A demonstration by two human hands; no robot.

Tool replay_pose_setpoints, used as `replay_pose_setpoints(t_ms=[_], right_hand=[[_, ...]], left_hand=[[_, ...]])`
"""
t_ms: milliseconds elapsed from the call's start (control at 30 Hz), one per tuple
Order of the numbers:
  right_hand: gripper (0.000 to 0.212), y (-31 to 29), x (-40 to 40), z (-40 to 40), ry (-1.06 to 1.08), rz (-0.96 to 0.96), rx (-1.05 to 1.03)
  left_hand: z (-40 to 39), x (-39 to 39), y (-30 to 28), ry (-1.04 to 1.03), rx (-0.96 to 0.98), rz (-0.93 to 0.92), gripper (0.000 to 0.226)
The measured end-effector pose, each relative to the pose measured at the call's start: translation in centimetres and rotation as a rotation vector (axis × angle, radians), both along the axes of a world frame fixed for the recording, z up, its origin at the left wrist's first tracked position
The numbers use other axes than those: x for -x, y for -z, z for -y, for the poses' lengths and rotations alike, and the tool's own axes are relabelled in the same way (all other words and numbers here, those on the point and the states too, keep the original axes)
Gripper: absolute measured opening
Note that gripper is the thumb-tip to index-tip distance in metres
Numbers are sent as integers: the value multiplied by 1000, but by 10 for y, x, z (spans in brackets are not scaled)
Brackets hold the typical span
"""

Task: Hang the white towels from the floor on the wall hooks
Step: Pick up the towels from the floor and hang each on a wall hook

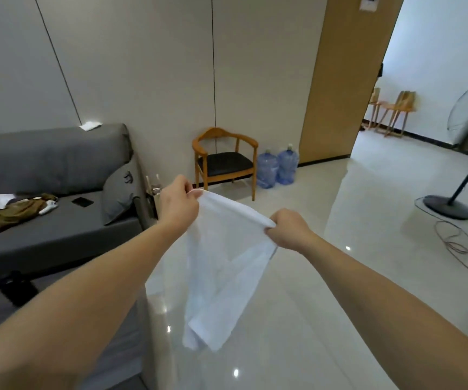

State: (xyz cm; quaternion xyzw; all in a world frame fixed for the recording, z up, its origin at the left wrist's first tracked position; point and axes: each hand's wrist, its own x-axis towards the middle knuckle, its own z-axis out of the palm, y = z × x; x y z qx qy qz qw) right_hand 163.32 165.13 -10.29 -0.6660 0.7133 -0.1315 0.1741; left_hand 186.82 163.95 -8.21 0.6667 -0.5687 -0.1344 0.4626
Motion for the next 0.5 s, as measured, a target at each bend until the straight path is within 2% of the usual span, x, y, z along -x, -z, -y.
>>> replay_pose_setpoints(t_ms=[67,100,133,200,233,300,367,433,500], right_hand=[[12,7,12,22,74,17,47],[14,10,14,35,84,102,61],[16,11,12,48,70,234,65],[14,10,2,74,-1,475,65],[10,8,-3,88,-34,516,80],[7,8,-1,122,-111,448,131],[14,13,17,160,-153,245,133],[13,21,45,202,-125,35,58],[13,27,68,239,-83,-57,12]], left_hand=[[26,2,9,-3,-38,87,22],[38,8,11,71,-92,171,18],[49,20,13,190,-158,252,26],[72,51,17,464,-301,323,63],[84,66,20,546,-350,335,67],[114,82,26,575,-350,359,38],[149,78,31,495,-330,391,7],[184,63,34,349,-304,380,12],[219,45,34,169,-296,365,21]])
